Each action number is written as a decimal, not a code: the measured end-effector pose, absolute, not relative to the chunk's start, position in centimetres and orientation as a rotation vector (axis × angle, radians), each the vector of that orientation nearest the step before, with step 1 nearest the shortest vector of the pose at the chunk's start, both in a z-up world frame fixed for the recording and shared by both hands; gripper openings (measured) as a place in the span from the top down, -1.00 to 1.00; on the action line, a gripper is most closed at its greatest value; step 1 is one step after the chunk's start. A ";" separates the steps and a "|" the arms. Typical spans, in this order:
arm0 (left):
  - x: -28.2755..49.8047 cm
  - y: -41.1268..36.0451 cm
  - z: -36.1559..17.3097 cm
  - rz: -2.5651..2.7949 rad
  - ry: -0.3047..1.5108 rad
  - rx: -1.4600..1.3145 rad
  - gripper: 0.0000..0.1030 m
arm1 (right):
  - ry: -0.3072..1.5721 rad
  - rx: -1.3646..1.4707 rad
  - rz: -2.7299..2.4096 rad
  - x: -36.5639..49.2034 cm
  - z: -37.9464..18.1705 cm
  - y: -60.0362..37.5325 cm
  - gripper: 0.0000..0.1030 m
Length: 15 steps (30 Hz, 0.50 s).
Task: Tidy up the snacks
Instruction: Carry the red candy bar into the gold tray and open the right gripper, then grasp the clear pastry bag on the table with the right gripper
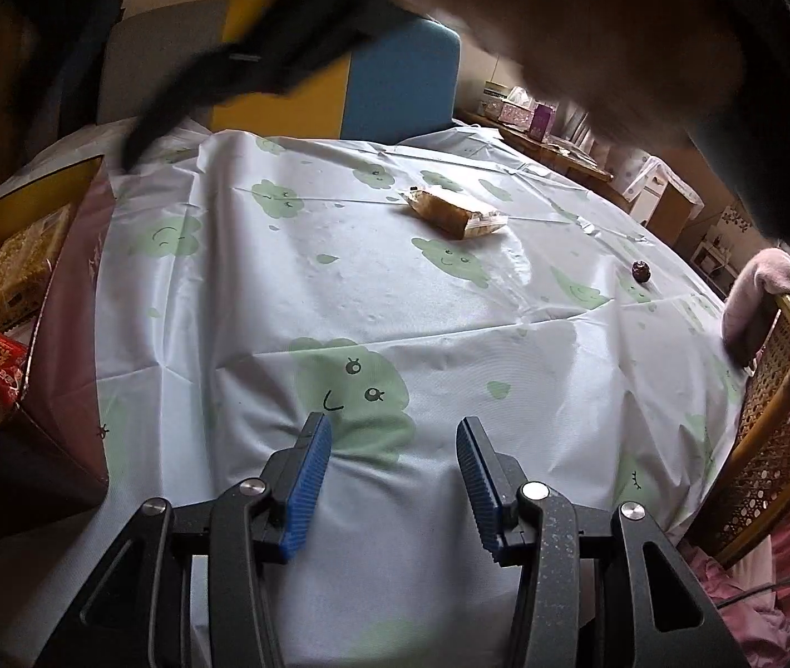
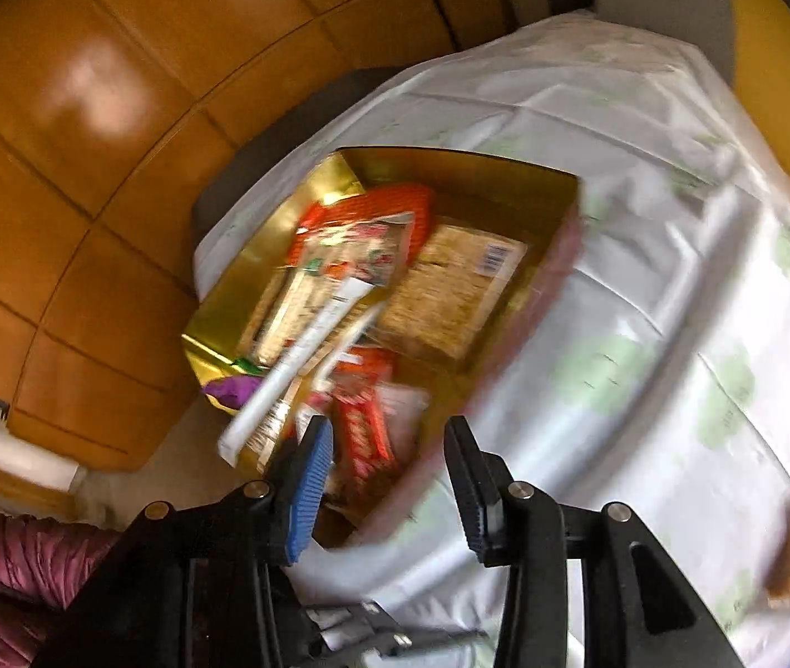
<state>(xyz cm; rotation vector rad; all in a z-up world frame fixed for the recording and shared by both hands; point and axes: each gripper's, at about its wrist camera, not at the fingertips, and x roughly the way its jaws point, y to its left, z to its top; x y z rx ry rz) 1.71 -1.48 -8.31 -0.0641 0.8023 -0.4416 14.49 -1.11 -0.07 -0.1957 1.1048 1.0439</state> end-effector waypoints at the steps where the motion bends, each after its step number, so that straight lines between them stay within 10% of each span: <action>1: 1.7 -1.5 -8.3 -0.439 0.802 -0.062 0.08 | 1.104 -0.189 1.026 14.7 -0.1 -1.9 0.18; 15: 2.5 -2.5 -8.1 -0.382 0.853 -0.028 0.07 | 1.112 -0.045 0.672 14.7 -3.0 -17.7 0.18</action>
